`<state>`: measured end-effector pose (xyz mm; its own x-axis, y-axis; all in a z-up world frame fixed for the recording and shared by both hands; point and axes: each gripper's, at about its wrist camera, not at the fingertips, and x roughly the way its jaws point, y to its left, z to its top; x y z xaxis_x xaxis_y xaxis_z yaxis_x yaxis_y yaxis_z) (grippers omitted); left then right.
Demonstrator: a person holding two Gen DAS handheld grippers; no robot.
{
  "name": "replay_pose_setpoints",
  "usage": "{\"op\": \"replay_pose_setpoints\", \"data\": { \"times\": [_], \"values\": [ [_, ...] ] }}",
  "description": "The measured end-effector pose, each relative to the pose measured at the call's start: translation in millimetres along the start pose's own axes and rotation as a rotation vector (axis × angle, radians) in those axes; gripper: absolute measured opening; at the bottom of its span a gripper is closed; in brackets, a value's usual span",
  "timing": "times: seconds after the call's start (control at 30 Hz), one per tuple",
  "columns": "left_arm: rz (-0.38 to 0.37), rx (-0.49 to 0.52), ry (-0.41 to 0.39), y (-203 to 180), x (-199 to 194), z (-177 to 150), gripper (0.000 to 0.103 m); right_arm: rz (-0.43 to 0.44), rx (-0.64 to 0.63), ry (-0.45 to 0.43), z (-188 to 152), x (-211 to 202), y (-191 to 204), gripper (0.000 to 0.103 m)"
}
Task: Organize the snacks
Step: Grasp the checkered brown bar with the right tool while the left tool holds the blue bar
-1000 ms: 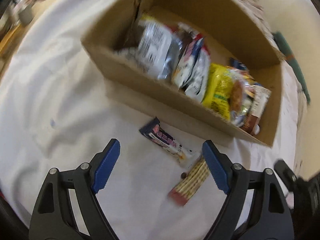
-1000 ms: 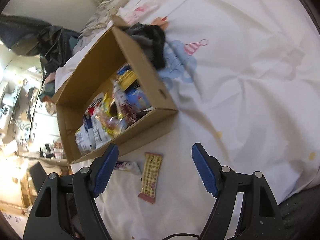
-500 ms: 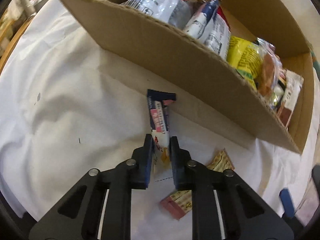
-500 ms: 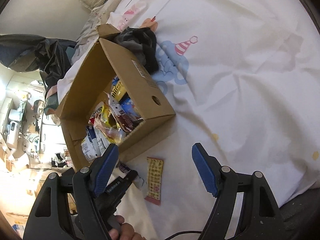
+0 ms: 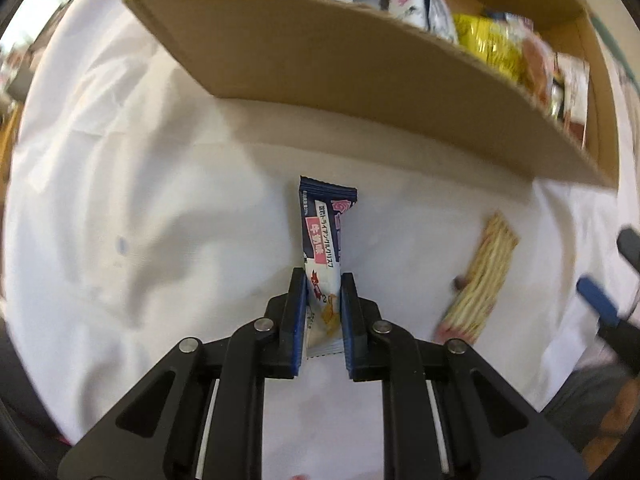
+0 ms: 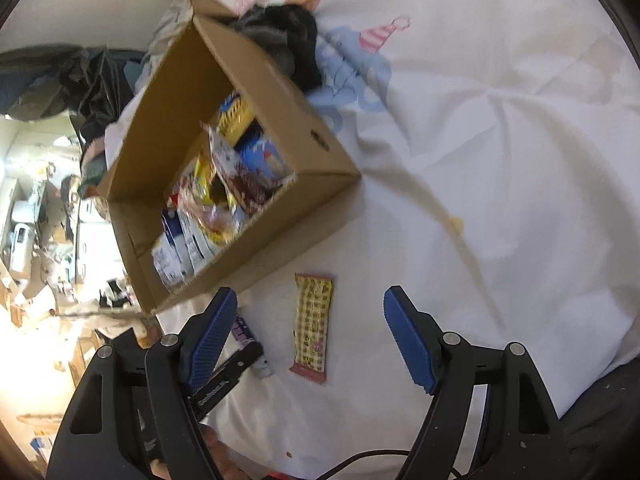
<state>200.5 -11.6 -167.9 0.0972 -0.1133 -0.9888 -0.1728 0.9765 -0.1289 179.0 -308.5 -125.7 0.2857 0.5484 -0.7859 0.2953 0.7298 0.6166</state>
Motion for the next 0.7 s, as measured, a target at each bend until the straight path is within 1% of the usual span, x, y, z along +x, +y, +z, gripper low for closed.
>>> {"op": "replay_pose_setpoints", "data": {
  "times": [0.13, 0.23, 0.37, 0.5, 0.6, 0.63, 0.67, 0.7],
  "values": [
    [0.041, 0.063, 0.015, 19.6, -8.3, -1.9, 0.013, -0.042, -0.069, 0.067, -11.0, 21.9, 12.8, 0.078],
    [0.044, 0.075, 0.019, 31.8, -11.2, -6.2, 0.013, -0.092, -0.133, 0.086, -19.9, 37.2, 26.4, 0.078],
    [0.039, 0.061, 0.014, 37.5, -11.1, -12.8, 0.013, -0.175, -0.219, 0.095, -30.0, 58.6, 43.5, 0.078],
    [0.022, 0.045, 0.022, 47.4, -10.4, -7.0, 0.013, -0.276, -0.312, 0.108, -42.4, 80.4, 54.8, 0.076],
    [0.03, 0.052, 0.025, 46.4, -5.7, -6.4, 0.013, -0.331, -0.368, 0.094, -51.5, 92.3, 58.7, 0.076],
    [0.033, 0.054, 0.025, 38.0, -5.5, -4.0, 0.013, -0.344, -0.386, 0.091, -54.2, 94.0, 60.5, 0.076],
    [0.036, 0.056, 0.024, 37.1, -5.4, -4.8, 0.013, -0.361, -0.409, 0.086, -56.9, 96.2, 62.8, 0.075],
    [0.039, 0.058, 0.023, 31.8, -4.3, -6.2, 0.013, -0.38, -0.438, 0.082, -59.8, 98.3, 64.7, 0.072]
  ]
}}
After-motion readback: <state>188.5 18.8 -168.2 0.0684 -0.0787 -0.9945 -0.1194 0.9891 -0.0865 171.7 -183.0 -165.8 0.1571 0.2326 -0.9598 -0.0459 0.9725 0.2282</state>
